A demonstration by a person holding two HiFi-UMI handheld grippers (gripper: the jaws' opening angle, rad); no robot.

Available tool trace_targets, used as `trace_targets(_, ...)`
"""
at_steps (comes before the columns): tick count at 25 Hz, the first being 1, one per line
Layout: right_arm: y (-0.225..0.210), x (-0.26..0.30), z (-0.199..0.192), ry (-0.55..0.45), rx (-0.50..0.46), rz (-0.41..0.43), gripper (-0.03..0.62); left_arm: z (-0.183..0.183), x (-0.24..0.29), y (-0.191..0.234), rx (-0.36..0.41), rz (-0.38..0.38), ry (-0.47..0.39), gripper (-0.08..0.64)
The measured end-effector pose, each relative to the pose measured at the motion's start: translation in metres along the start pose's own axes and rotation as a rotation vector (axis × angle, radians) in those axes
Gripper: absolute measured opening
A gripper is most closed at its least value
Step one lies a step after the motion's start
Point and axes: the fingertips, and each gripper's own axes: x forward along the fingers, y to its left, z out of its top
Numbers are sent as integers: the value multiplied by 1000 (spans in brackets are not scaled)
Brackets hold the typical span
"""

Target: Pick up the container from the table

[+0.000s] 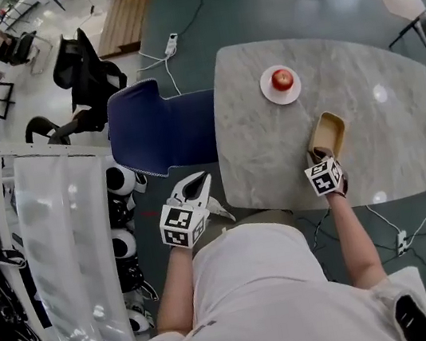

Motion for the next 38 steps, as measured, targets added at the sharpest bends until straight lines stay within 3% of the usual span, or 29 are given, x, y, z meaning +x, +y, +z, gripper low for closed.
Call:
trace_targets(25,150,-78,239,-346,-196,245,54,19,-101,91,-107,174,-227,2)
trace_targets(38,227,-137,324,-553,-242,398,54,30,-158,125,-108,241,-329,2)
